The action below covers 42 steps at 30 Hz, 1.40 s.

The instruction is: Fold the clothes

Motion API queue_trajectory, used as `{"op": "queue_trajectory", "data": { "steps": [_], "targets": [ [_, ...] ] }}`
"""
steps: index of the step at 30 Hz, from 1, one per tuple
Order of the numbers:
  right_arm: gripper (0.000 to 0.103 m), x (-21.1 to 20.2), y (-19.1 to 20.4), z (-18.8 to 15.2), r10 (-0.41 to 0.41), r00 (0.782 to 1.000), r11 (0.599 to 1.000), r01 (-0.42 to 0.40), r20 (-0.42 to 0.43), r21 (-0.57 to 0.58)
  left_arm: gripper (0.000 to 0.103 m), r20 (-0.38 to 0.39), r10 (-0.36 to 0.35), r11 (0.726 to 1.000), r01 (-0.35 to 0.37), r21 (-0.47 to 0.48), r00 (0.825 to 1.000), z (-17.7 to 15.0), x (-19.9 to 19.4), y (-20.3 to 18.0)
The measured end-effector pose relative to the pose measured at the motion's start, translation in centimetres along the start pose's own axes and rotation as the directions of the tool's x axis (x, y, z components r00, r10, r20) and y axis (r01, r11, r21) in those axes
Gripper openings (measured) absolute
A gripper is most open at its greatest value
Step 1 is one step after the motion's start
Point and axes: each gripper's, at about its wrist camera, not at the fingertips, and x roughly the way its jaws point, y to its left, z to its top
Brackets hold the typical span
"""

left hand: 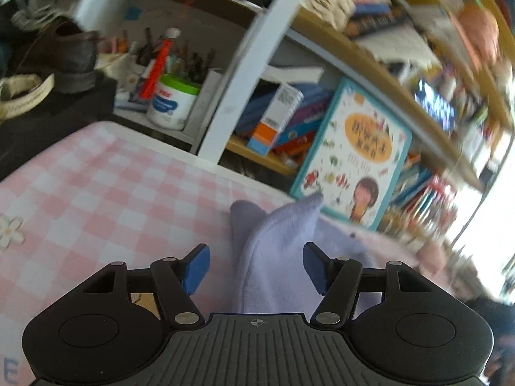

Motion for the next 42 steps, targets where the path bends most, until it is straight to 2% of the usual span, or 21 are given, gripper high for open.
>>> {"op": "queue_trajectory", "data": {
  "steps": [5,9,11,12,13,14,15,17,20,22,25,27,30,32,33,34,36,39,40,41,42],
  "targets": [
    [0.047,1.7,1.4,1.4,-0.029,0.999,0.996,0.027,-0.015,-0.089,0.063,-0.009,0.052,0.976,-0.049,0.21,0.999,1.8,2.6,-3.0],
    [0.047,4.2,2.7,2.6,-0.083,0.995,0.977,0.069,-0.058,-0.203,0.063,-0.078,0.051,0.947,-0.024,0.32,0.996,3.0,5.0,-4.6],
    [0.046,5.2,2.9,2.9,-0.111,0.991,0.968,0.092,-0.068,-0.235,0.048,-0.113,0.065,0.932,-0.02,0.362,0.991,3.0,6.3,-5.2],
    [0.033,5.7,2.9,3.0,-0.124,0.99,0.964,0.102,-0.074,-0.246,0.024,-0.125,0.085,0.927,-0.033,0.375,0.989,2.9,6.8,-5.3],
    [0.007,6.0,2.9,3.1,-0.125,0.989,0.963,0.101,-0.082,-0.252,0.004,-0.137,0.112,0.926,-0.053,0.375,0.984,2.8,7.2,-5.3],
    [0.005,6.0,2.9,3.3,-0.113,0.99,0.964,0.089,-0.083,-0.252,0.004,-0.151,0.138,0.925,-0.073,0.372,0.979,2.8,7.7,-5.2],
    [0.005,5.7,3.0,3.5,-0.095,0.993,0.965,0.076,-0.065,-0.25,0.004,-0.141,0.126,0.938,-0.072,0.339,0.982,3.0,7.3,-4.9],
    [0.005,4.5,3.5,4.1,-0.035,0.999,0.967,0.034,0.003,-0.252,0.004,-0.102,0.082,0.966,-0.054,0.253,0.991,3.7,6.2,-4.2],
    [0.005,3.2,4.1,5.2,0.046,0.995,0.969,-0.021,0.092,-0.248,0.004,-0.053,0.017,0.995,-0.011,0.102,0.998,5.2,5.0,-2.4],
    [0.005,3.5,4.4,5.9,0.059,0.991,0.973,-0.031,0.118,-0.23,0.004,-0.086,0.031,0.998,-0.026,0.058,0.996,4.9,6.2,-1.3],
    [0.005,7.0,3.7,5.9,-0.031,0.999,0.979,0.036,0.028,-0.2,0.005,-0.147,0.059,0.998,-0.059,0.004,0.987,4.3,8.3,0.3],
    [0.005,9.4,2.9,5.3,-0.084,0.995,0.978,0.074,-0.045,-0.195,0.006,-0.153,0.077,0.997,-0.075,0.021,0.985,3.6,8.8,0.4],
    [0.011,9.9,1.7,4.7,-0.074,0.996,0.984,0.064,-0.059,-0.167,0.01,-0.143,0.08,0.997,-0.078,0.018,0.986,3.3,8.4,0.7],
    [0.025,8.9,1.0,5.0,-0.05,0.997,0.993,0.044,-0.052,-0.111,0.017,-0.139,0.066,0.998,-0.065,0.009,0.988,3.5,7.7,0.9],
    [0.038,8.2,0.7,5.1,-0.034,0.998,0.996,0.03,-0.045,-0.088,0.031,-0.137,0.059,0.998,-0.059,0.004,0.989,3.7,7.3,1.0],
    [0.041,7.4,0.5,5.1,-0.018,0.999,0.997,0.015,-0.039,-0.074,0.047,-0.138,0.049,0.999,-0.05,-0.001,0.989,3.7,7.1,1.1],
    [0.041,6.3,-0.1,5.0,0.007,0.999,0.999,-0.009,-0.046,-0.046,0.056,-0.15,0.032,0.999,-0.035,-0.017,0.988,3.4,6.9,1.4],
    [0.041,6.0,-0.8,4.4,0.018,0.995,1.0,-0.018,-0.095,-0.001,0.052,-0.193,0.017,0.998,-0.029,-0.055,0.981,2.6,7.4,1.9],
    [0.041,6.1,-1.0,4.2,0.026,0.994,1.0,-0.024,-0.109,0.018,0.049,-0.181,0.018,0.998,-0.028,-0.053,0.983,2.3,7.3,1.8],
    [0.04,6.2,-1.2,3.9,0.042,0.992,0.999,-0.037,-0.118,0.039,0.043,-0.179,0.019,0.998,-0.029,-0.055,0.984,2.1,7.3,1.8],
    [0.035,6.3,-1.4,3.6,0.058,0.99,0.997,-0.051,-0.126,0.061,0.03,-0.184,0.012,0.998,-0.024,-0.065,0.983,2.0,7.3,1.8]
  ]
}}
